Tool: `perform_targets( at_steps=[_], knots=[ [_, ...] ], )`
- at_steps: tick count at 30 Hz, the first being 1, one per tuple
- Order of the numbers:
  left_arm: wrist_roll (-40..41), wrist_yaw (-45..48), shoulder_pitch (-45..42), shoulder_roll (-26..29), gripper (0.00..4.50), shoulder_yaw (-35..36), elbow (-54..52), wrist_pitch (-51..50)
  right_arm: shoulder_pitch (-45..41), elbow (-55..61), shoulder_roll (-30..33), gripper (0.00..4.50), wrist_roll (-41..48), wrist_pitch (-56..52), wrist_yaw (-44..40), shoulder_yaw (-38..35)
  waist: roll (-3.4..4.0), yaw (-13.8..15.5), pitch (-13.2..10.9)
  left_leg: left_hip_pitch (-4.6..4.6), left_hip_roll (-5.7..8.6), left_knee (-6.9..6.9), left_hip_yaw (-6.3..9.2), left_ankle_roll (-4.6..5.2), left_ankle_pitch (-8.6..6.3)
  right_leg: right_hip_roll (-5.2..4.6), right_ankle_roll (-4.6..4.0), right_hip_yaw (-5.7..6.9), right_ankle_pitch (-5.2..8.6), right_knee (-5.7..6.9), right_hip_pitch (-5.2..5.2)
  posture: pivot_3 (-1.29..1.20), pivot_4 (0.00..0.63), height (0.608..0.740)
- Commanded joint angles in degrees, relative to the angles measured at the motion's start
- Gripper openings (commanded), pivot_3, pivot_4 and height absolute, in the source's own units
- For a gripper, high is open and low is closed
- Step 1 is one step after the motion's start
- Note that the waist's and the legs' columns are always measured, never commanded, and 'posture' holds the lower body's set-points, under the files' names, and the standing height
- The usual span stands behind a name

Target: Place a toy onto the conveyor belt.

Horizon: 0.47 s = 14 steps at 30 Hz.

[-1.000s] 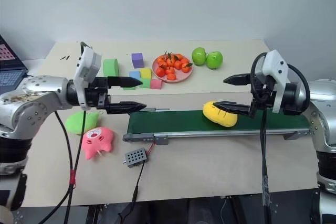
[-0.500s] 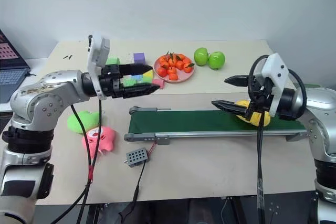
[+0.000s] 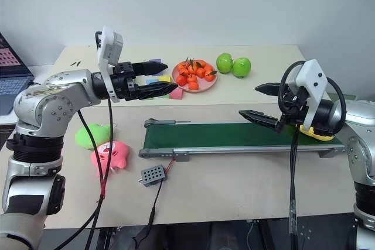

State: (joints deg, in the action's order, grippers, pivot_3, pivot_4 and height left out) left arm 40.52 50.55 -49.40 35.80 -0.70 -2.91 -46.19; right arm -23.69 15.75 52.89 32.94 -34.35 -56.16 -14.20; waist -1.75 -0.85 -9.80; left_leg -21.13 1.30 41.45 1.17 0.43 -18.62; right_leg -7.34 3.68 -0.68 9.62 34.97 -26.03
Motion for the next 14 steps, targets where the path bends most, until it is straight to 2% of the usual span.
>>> perform_targets(
  at_steps=[1, 14],
  knots=[
    [-0.98, 1.44, -1.0, 0.56, 4.49, 0.75, -1.56, 1.61, -0.82, 1.92, 0.05, 4.5, 1.45, -0.03, 0.49, -1.29, 0.0, 0.0, 0.0, 0.0, 0.0, 0.0, 0.0, 0.0, 0.0, 0.0, 0.0, 0.0, 0.0, -0.01, 0.0, 0.0, 0.15, 0.738],
    [-1.9, 1.4, -0.54, -1.05, 4.49, 1.25, -1.37, 0.67, -1.35, 1.35, -0.84, 4.5, 0.71, 0.51, 0.56, 0.72, 0.0, -0.03, 0.0, 0.0, 0.0, 0.0, 0.0, 0.01, -0.01, 0.0, 0.0, -0.01, 0.0, 0.0, 0.0, 0.0, 0.15, 0.738]
  ],
)
